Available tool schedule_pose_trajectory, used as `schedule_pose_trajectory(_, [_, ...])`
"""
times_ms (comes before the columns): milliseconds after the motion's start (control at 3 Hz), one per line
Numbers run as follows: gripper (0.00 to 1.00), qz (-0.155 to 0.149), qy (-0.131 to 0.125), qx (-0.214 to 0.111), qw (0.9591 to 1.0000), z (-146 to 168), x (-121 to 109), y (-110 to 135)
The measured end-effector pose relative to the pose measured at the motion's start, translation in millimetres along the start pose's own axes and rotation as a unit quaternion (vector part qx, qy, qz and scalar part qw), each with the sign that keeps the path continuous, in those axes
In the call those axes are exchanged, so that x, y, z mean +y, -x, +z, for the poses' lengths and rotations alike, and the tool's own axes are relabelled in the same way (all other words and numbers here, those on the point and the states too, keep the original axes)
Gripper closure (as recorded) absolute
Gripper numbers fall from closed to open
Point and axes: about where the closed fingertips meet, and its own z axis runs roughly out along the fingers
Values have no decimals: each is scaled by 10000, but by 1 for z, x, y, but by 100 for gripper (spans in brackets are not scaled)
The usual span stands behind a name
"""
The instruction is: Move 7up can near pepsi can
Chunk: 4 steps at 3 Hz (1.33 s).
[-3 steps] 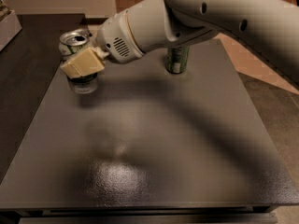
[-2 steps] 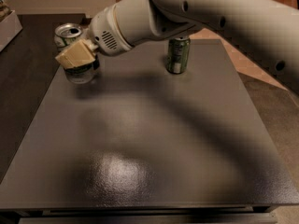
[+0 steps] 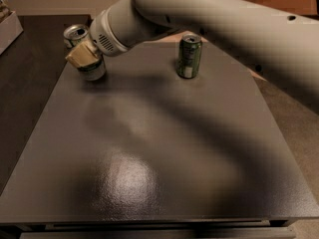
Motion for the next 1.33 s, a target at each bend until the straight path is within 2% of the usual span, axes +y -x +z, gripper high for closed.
schedule_pose_trajectory(333, [100,89,-197,139,9997,7,-15,-13])
schedule_pose_trajectory(1000, [100,372,-259,257,9986,18,-32,-38])
schedule_pose_trajectory(1333, [82,445,-201,221,9986,25,-35,-48])
